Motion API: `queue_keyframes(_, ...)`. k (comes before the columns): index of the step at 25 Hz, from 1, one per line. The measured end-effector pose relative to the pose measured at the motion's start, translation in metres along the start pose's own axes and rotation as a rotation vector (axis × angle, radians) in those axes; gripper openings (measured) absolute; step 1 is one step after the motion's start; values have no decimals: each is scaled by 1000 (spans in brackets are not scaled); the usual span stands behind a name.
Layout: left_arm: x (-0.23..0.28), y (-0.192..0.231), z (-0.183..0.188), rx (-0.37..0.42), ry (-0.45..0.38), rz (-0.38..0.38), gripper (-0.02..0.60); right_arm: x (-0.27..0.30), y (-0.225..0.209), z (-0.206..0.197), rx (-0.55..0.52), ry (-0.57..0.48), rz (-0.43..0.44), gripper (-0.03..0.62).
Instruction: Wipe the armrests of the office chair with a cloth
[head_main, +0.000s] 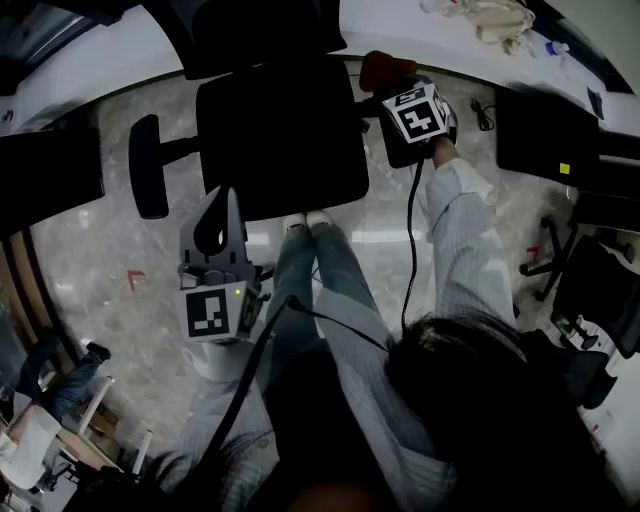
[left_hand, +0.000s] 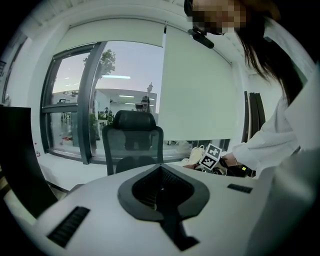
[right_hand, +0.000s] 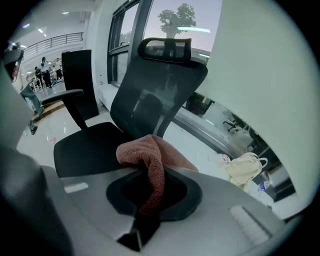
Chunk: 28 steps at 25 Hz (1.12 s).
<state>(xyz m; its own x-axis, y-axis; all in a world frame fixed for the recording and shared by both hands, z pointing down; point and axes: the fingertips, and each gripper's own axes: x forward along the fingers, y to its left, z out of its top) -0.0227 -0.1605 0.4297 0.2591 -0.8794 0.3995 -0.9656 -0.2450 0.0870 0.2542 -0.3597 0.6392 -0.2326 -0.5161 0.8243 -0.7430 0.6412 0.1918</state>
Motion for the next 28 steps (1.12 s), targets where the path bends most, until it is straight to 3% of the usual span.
queue_keyframes(5, 1, -8, 1, 33, -19, -21, 3, -25, 25, -15, -9, -32, 28, 28)
queue_keyframes(12, 2, -34, 17, 7, -52, -32, 3, -102, 80, -73, -29, -78, 86, 28)
queue_keyframes(17, 5, -46, 19, 3, -80, -50, 3, -127, 94, -97, 2, -95, 89, 28)
queue_keyframes(22, 2, -43, 16, -4, -67, -30, 3, -115, 82, -89, -14, -73, 99, 28)
queue_keyframes(28, -5, -19, 2, -6, -26, 10, 3, -56, 40, -45, -29, -44, 71, 28)
